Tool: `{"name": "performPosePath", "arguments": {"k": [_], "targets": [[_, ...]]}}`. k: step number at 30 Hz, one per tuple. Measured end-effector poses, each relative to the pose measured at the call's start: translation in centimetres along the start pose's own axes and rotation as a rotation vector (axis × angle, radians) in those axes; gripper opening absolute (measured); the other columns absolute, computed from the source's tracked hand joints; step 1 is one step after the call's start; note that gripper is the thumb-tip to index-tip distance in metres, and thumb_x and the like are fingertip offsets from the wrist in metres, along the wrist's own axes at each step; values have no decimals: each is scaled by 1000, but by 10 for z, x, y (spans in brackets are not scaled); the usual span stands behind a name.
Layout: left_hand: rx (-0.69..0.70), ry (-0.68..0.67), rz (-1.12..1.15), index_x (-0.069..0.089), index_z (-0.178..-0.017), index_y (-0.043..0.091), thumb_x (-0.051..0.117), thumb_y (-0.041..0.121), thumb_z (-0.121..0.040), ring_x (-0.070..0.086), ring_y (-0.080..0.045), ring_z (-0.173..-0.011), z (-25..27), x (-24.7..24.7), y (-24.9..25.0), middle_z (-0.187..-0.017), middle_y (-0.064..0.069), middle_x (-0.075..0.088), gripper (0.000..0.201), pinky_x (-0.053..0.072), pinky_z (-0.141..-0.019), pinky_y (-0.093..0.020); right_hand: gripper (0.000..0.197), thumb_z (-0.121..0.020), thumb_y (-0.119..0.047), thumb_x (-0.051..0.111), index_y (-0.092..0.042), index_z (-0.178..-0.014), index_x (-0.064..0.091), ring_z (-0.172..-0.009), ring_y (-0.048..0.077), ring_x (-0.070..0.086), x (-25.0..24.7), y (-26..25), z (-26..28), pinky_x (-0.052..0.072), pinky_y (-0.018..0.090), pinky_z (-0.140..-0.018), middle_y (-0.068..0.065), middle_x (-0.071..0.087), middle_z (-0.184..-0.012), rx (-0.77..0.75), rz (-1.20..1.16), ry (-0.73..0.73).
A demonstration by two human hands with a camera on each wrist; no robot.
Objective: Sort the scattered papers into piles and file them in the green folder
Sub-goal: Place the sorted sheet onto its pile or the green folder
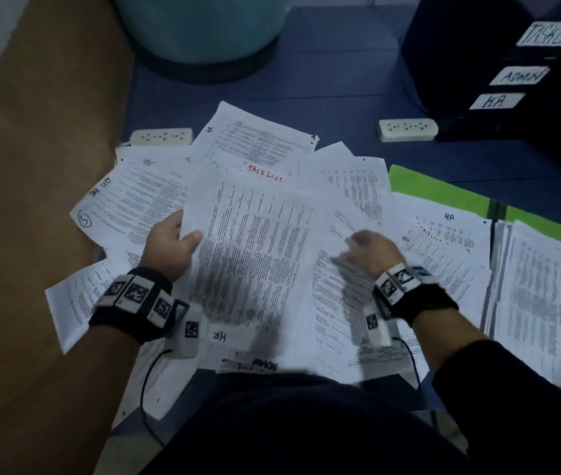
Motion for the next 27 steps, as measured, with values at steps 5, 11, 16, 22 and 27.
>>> {"name": "performPosePath", "arguments": {"k": [5,11,16,22,27], "targets": [[-13,29,9,58,-109,20,52,-2,-89,62,-25,-96,4,-8,-13,-96,1,66,30,49,-91,-40,56,-77,-32,73,-24,-126,46,-119,30,41,32,10,8,35,45,-95,6,46,-129,15,340,55],[-20,35,80,58,-112,18,51,-3,-90,61,-20,-95,11,-9,-11,-94,11,64,31,46,-88,-34,19,-86,-9,49,-28,-86,54,-97,27,56,11,8,13,28,38,-83,0,59,-84,-40,267,144],[-15,-3,130,59,-117,16,52,-2,-91,63,-13,-93,15,-3,-2,-97,8,66,32,46,-86,-33,17,-92,-12,49,-26,-91,59,-103,31,53,-39,17,27,37,41,-89,8,55,-103,-18,234,237],[-5,-109,310,58,-118,12,46,-10,-91,67,-7,-92,21,20,30,-100,5,69,37,51,-77,-21,22,-92,-5,49,-19,-94,66,-80,23,56,-112,42,63,46,29,-72,4,60,-88,-12,-142,425],[45,-208,419,61,-115,16,44,-8,-93,66,-15,-104,24,31,67,-109,-3,70,37,51,-87,-29,13,-93,-12,54,-13,-100,65,-80,22,54,-138,55,89,36,24,-61,4,61,-86,-105,-457,568]]}}
Point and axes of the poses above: each hand's wrist, its own z-axis away from the middle knuckle, its own x-axis out of the palm, y = z × x, the point moved 9 cm from there along -z, towards the middle knuckle
